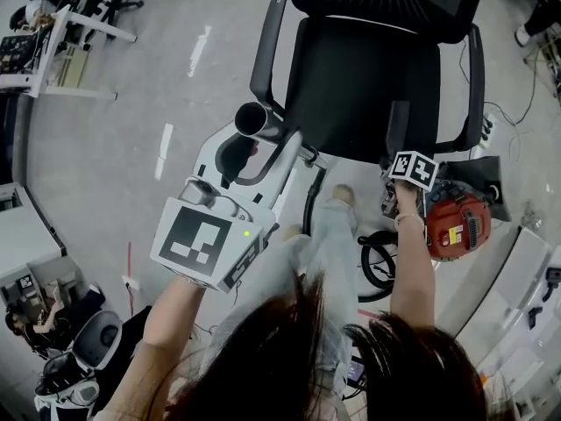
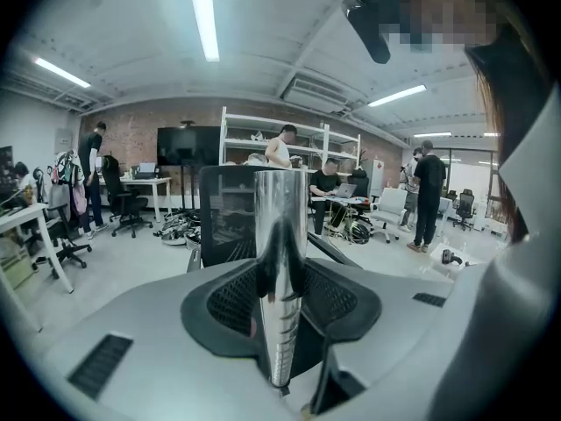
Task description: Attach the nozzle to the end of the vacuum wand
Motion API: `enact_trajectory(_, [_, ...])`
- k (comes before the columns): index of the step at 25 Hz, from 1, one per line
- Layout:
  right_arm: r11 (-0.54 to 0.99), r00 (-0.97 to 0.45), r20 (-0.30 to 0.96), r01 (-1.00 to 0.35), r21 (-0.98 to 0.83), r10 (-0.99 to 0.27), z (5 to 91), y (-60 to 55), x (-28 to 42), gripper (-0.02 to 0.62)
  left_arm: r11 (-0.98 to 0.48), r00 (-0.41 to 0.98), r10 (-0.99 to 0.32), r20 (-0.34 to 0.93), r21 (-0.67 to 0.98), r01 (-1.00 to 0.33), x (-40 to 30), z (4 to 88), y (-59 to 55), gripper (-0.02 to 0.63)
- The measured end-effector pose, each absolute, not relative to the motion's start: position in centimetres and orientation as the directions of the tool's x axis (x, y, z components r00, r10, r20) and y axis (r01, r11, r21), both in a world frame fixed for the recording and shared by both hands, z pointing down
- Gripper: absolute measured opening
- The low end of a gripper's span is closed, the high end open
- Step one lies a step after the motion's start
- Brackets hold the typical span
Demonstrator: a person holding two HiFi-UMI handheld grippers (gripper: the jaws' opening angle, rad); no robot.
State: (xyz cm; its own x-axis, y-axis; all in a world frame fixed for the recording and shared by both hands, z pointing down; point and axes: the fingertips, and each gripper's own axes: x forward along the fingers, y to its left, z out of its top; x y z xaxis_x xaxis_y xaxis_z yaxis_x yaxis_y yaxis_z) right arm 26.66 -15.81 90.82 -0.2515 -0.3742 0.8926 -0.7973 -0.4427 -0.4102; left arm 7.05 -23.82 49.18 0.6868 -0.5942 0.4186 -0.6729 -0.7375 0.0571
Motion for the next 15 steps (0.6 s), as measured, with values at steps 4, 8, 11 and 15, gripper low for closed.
enact_trajectory(4, [-0.446,-0.253,0.878,-0.784,-0.432,-0.407,89.9,-15.3,26.3,0.181,-0.741,0.688,-0.592,0.42,0.052,-0.669,6.3,49.2,-23.0,0.155])
enact_trajectory(8, [-0.447,-0.278,0.852,-0.756,-0.479,-0.443,88.8,-15.2,25.5,0.181,-0.744,0.692,-0.593,0.412,0.05,-0.667,6.1,49.0,-22.4,0.155])
enact_trajectory(11, [-0.458,-0.313,0.823,-0.71,-0.534,-0.473,88.0,-15.1,24.7,0.181,-0.749,0.698,-0.588,0.408,0.049,-0.66,6.0,48.9,-22.0,0.155])
enact_trajectory(15, [-0.473,-0.353,0.784,-0.645,-0.6,-0.511,87.5,-14.8,23.9,0.181,-0.757,0.705,-0.583,0.404,0.047,-0.652,6.0,48.8,-21.4,0.155])
